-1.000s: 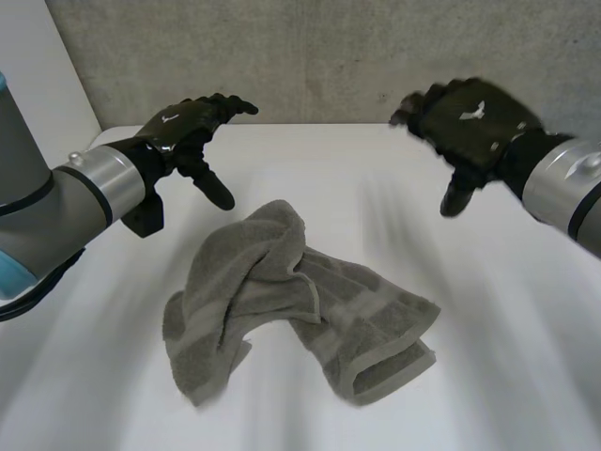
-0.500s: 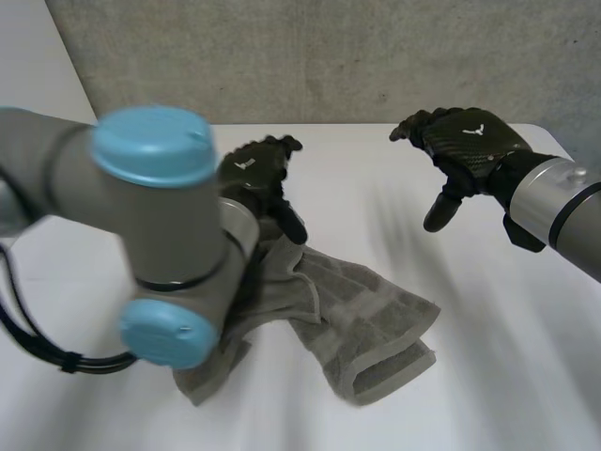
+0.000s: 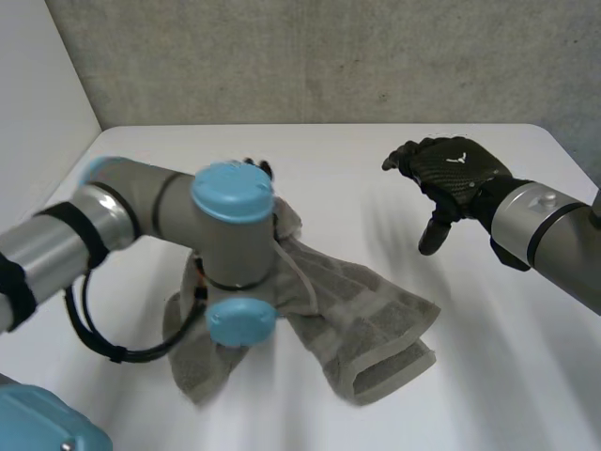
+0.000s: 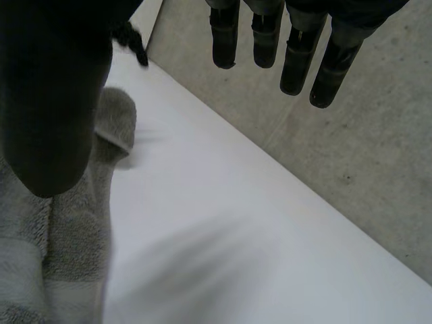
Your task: Fold the laundry
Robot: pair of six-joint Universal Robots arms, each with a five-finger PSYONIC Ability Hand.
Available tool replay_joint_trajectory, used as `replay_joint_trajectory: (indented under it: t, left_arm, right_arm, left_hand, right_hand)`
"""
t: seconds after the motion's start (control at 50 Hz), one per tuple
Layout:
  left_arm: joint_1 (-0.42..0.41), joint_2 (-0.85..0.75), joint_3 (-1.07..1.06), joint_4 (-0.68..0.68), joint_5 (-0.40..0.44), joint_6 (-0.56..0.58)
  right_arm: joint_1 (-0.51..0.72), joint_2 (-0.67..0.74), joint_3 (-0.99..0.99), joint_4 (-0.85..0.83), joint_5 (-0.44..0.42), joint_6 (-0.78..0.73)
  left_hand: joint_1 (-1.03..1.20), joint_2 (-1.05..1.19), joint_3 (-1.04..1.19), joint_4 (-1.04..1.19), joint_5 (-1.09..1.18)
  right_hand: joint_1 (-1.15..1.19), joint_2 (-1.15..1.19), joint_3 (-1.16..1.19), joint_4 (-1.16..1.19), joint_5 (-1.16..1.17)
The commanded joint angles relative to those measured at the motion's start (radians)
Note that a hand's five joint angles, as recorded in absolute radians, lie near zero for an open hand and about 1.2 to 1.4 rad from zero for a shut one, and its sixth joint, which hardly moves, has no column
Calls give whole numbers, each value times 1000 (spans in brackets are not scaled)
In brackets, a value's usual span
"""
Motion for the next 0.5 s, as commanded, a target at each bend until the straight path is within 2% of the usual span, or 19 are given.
replay_joint_trajectory:
  t: [0.02,0.16,0.32,0.34,0.36,0.38,0.4,0.42,0.44,0.46,0.48,0.5]
  left_arm:
    - [119,155,-145,7,-28,30]
    - [169,281,-304,2,2,31]
    - [256,433,-495,-4,130,36]
    - [270,462,-530,-4,164,42]
    - [284,485,-561,-4,205,53]
    - [284,485,-561,-4,206,53]
    - [299,506,-592,-4,251,60]
    - [299,506,-592,-4,252,61]
    - [316,523,-621,-4,300,67]
    - [336,541,-647,-7,342,74]
    - [336,542,-647,-7,342,74]
    - [351,558,-669,-10,373,82]
  right_arm:
    - [23,55,-4,-1,1,-7]
    - [40,122,-15,-18,30,1]
    - [72,147,-16,-43,50,4]
    - [72,147,-16,-43,50,4]
    - [78,152,-19,-49,50,4]
    - [88,156,-25,-57,50,5]
    - [88,156,-26,-57,50,5]
    - [95,161,-33,-64,50,7]
    - [95,161,-33,-64,50,7]
    - [103,167,-44,-73,51,15]
    - [112,175,-58,-78,51,25]
    - [112,175,-58,-78,51,25]
  left_hand:
    - [50,50,49,51,48]
    - [47,47,46,48,45]
    - [109,108,108,110,107]
    - [210,210,210,212,208]
    - [403,403,402,405,401]
    - [405,405,404,407,403]
    - [690,690,689,691,688]
    - [693,692,692,694,691]
    - [853,852,852,854,851]
    - [904,903,903,905,902]
    - [904,904,903,906,902]
    - [1020,1020,1020,1022,1019]
  right_hand:
    - [-61,-79,-69,-90,-61]
    - [-61,-79,-69,-90,-61]
    - [-61,-79,-69,-90,-61]
    - [-61,-79,-69,-90,-61]
    - [-61,-79,-69,-90,-61]
    - [-61,-79,-69,-90,-61]
    - [-61,-79,-69,-90,-61]
    - [-61,-79,-69,-90,-61]
    - [-61,-79,-69,-90,-61]
    - [-61,-79,-69,-90,-61]
    - [-61,-79,-69,-90,-61]
    - [-61,-79,-69,-90,-61]
